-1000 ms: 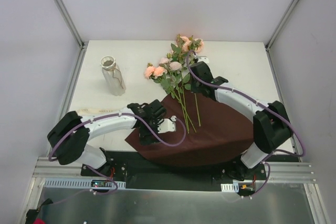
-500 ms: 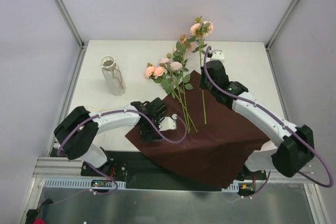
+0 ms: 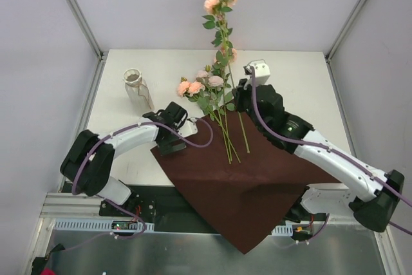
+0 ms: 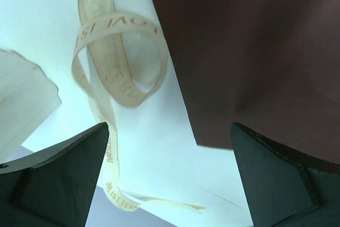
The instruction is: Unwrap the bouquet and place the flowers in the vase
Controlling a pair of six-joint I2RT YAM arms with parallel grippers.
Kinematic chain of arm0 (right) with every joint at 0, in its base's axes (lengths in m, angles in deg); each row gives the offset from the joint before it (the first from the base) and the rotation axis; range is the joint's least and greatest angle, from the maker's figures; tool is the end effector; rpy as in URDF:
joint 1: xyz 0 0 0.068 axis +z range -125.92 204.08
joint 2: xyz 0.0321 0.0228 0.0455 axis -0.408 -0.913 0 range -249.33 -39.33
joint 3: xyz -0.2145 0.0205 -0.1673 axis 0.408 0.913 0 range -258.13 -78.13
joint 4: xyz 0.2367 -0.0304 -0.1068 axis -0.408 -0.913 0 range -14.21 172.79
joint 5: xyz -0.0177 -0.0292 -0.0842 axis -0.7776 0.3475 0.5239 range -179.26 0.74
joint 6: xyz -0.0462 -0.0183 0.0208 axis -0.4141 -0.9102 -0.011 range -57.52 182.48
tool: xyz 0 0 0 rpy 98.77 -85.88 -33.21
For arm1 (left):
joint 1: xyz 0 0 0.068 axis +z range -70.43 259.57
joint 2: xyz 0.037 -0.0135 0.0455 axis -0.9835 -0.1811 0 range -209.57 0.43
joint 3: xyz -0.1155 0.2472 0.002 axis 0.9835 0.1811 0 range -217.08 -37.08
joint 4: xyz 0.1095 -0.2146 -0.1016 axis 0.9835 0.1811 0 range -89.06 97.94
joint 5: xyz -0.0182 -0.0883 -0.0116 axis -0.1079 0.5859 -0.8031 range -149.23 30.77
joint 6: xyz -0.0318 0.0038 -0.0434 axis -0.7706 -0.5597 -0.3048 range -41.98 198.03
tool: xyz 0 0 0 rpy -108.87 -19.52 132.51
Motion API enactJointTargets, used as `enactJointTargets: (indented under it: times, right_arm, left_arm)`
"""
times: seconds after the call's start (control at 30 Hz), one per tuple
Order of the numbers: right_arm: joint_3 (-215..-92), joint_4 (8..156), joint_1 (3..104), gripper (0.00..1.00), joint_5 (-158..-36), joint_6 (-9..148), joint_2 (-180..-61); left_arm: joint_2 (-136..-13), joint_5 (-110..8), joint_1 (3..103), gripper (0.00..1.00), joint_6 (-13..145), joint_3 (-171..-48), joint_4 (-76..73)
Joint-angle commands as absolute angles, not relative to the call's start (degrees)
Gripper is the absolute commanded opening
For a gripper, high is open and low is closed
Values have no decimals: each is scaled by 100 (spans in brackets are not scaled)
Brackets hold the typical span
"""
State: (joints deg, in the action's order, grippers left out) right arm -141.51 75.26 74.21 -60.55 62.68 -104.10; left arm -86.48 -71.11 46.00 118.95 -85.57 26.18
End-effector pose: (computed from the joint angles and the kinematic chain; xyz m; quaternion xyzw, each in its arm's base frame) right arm 0.1783 0.1869 0.3900 -0.1646 0.7355 0.0972 0.6500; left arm 0.2401 -0.1504 0.1743 0.5674 0.7852 0.1151 0.2197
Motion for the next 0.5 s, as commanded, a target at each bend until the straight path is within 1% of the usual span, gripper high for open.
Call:
enactJointTargets:
  times: [0.0,0.07,0.1,0.13,0.17,0.2,0.27,0.3,0.37,0.47]
  right_arm:
    - [-14450,9824,7602,1,-6253,5318,-10902]
    - [-14282,10998,7637,1,-6955,4879,-11138]
    - [-14386,11865,7629,1,-7158,4781,-11279]
    - [-14553,12109,7629,1,-7534,4702,-11454]
    - [-14815,12268,7637,1,-7677,4657,-11839]
    - [-15305,12278,7637,1,-7809,4674,-12025]
    - [-15748,12583,7637,1,-8274,4683,-12577]
    - [-15880,12847,7646,1,-8415,4692,-12746]
    - [-16249,13766,7672,1,-8706,4692,-13272]
    - [-17092,14166,7681,1,-8847,5016,-13958]
  left_arm:
    - [-7746,-6786,4573,99,11539,-9119,3520]
    - [-7131,-6417,4564,99,11257,-9568,4247]
    - [-6920,-5962,4581,99,11170,-9831,4521]
    - [-6474,-5723,4573,99,11012,-10373,4733]
    - [-6252,-5494,4573,99,10941,-10622,5031]
    - [-5823,-5205,4573,99,10836,-11060,5129]
    - [-5591,-5027,4660,99,10695,-11536,5427]
    - [-5556,-4931,4878,99,10598,-11965,5786]
    - [-5311,-4903,5038,99,10580,-12075,5869]
    - [-4906,-5306,5100,99,10712,-12031,5877]
